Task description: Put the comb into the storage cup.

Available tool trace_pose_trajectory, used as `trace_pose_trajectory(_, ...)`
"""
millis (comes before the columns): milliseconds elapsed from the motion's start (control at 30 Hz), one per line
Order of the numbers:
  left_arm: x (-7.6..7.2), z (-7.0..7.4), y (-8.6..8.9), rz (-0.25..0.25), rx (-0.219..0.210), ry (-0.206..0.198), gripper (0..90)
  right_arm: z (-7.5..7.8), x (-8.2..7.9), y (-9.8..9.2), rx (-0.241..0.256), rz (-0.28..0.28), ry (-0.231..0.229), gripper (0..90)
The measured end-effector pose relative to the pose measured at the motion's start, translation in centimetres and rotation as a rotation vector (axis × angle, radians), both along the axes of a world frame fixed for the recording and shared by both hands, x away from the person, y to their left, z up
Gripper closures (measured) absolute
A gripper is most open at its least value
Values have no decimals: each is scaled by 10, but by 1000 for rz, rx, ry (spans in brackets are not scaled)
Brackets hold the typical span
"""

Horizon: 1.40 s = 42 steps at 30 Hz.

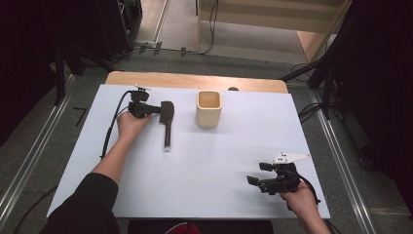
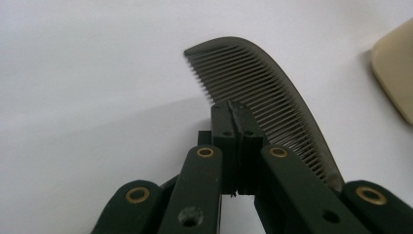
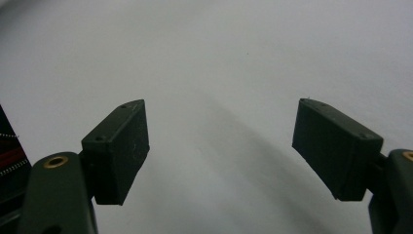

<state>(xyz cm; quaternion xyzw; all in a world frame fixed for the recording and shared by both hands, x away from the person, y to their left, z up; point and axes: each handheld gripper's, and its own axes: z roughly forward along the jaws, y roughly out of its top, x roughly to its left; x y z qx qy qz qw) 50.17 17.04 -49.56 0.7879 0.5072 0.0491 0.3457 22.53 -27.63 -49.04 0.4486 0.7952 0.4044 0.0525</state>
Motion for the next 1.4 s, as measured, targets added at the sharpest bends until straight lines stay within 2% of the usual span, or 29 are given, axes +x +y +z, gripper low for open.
trace_pose_trajectory(300,1,-1,-16,-35,8,-7,900,0,0,-1,0,2,-2,195)
trace_pose_trajectory(400,1,-2,-18,-39,-11,-1,900,0,0,-1,-2,3,-2,195)
trace_pose_trajectory(567,1,-2,-20,-44,-18,1,900,0,0,0,-3,3,2,195)
trace_pose_trajectory(633,1,-4,-21,-45,-37,5,900,0,0,0,-3,5,4,195)
trace_pose_trajectory(767,0,-3,-21,-48,-42,0,893,0,0,0,-3,4,5,195)
trace_pose_trajectory(800,0,-3,-21,-48,-42,0,839,0,0,0,-2,3,3,195)
trace_pose_trajectory(900,-1,4,-16,-35,-51,-21,793,0,0,-1,1,2,2,195)
trace_pose_trajectory(933,-4,14,-11,-51,-78,-33,763,0,0,-1,1,2,3,195)
trace_pose_trajectory(1000,-9,23,-8,-86,-69,-53,725,-1,1,-1,-1,1,3,195)
trace_pose_trajectory(1067,-12,28,-6,-98,-66,-53,700,-1,1,-1,-2,1,3,195)
trace_pose_trajectory(1100,-14,31,-4,-106,-73,-47,643,0,0,0,-5,1,4,195)
trace_pose_trajectory(1200,-20,38,4,-112,-109,-39,563,0,0,0,-10,4,5,195)
trace_pose_trajectory(1267,-25,40,12,-109,-118,-27,501,-1,0,0,-13,2,5,195)
trace_pose_trajectory(1367,-30,41,16,-117,-127,-19,466,-1,0,0,-12,-5,6,195)
trace_pose_trajectory(1400,-36,42,19,-129,-132,-11,451,-1,0,-1,-13,-4,5,195)
